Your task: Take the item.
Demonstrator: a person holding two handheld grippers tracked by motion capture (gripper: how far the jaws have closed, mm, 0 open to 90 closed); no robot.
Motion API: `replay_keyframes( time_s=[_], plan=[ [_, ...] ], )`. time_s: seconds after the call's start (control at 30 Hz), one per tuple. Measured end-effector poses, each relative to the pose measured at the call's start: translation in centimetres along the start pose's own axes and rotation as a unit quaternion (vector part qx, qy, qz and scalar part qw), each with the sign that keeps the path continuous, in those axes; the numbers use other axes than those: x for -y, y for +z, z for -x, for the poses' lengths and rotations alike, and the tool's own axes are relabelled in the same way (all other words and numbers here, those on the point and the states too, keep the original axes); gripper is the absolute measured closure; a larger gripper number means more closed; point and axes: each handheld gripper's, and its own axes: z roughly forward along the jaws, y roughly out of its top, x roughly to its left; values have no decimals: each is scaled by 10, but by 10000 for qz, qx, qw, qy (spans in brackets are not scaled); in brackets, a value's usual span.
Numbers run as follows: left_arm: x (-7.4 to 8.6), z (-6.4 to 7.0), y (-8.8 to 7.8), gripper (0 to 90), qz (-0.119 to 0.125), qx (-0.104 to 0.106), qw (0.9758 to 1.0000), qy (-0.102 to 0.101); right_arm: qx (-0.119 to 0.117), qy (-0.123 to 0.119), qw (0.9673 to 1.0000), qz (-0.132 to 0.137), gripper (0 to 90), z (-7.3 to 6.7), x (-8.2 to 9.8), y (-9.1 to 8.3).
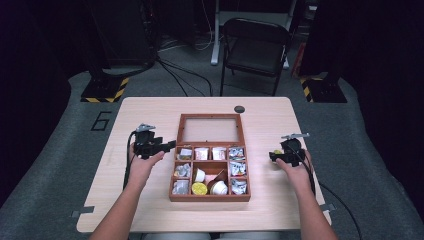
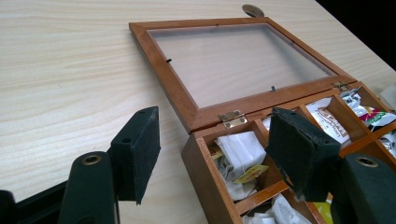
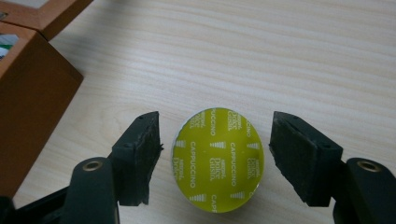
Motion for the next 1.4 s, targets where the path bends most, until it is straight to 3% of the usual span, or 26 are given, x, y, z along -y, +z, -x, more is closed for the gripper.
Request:
replay_keyframes(
  time_s=[0.27, 0.33, 0.5, 0.67, 0.8, 0.83, 0.97, 1.1, 1.27, 1.4],
  plan=[
    [0, 1, 0, 344, 12, 17, 10000, -72, -29, -64, 9999, 108, 324, -5, -4, -6],
    [0, 2, 1, 343, -4, 26, 9999, -139, -128, 54, 9997, 177, 321, -7, -6, -9],
    [0, 2, 0, 343, -46, 28, 9999, -124, -322, 42, 9991, 262, 319, -11, -10, -13],
    [0, 3, 0, 356, -48, 99, 9997, -222, -360, -127, 9988, 319, 331, -20, -16, -20],
    [-4, 5, -1, 359, -49, 112, 9998, -175, -453, -317, 9976, 407, 334, -27, -24, -27],
    [-4, 5, -1, 360, -49, 112, 9998, -175, -495, -242, 9975, 432, 334, -30, -27, -30],
    [-9, 7, -2, 356, 11, 77, 10000, -61, -606, -387, 9962, 491, 356, -38, -34, -35],
    [-12, 8, -1, 356, -12, 56, 9999, -97, -724, -528, 9950, 444, 365, -45, -45, -39],
    [-16, 5, 9, 361, -173, 25, 9998, -64, -1038, -533, 9921, 469, 369, -56, -54, -38],
    [-16, 3, 15, 362, -223, 51, 9997, -76, -1127, -608, 9906, 471, 381, -65, -58, -33]
  ],
)
